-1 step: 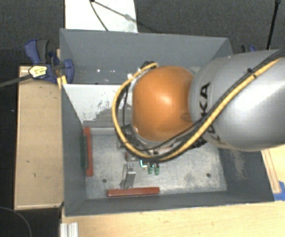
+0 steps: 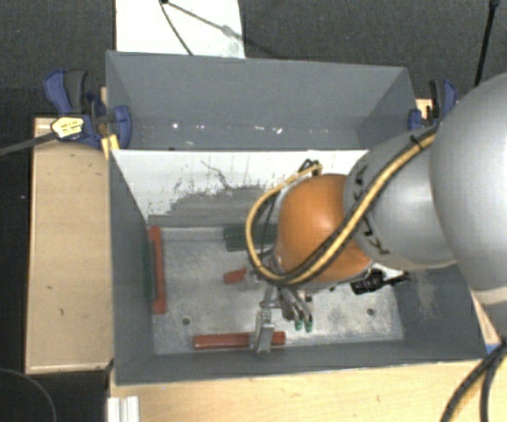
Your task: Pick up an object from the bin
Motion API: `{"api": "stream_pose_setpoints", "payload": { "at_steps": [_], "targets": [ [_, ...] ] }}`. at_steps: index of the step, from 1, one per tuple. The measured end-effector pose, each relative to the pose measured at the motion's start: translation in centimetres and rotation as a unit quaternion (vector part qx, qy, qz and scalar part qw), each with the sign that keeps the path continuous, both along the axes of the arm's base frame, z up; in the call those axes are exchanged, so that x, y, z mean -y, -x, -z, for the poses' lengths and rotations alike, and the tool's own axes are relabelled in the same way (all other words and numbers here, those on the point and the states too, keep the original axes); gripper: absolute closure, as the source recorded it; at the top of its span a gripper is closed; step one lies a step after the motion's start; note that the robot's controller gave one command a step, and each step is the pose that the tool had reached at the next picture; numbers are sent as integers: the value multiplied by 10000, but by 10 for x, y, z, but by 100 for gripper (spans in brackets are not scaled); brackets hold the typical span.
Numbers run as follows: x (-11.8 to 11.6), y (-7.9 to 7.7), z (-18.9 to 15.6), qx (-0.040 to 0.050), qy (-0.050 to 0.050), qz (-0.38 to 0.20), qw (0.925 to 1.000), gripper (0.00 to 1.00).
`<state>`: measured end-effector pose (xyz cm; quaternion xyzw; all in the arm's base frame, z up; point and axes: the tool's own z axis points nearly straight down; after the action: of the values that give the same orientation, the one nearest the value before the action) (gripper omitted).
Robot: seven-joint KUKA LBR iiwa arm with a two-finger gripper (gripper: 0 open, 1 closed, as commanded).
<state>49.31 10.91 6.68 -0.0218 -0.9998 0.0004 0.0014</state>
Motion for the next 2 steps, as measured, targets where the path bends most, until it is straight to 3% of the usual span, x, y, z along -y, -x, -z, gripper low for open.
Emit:
{"api": "stream_pose_setpoints", "payload": {
  "at_steps": [1, 2],
  "targets": [
    [27, -80, -35, 50, -3, -982, 9952, 0],
    [43, -81, -41, 44, -6, -1149, 9934, 0]
  ]
}}
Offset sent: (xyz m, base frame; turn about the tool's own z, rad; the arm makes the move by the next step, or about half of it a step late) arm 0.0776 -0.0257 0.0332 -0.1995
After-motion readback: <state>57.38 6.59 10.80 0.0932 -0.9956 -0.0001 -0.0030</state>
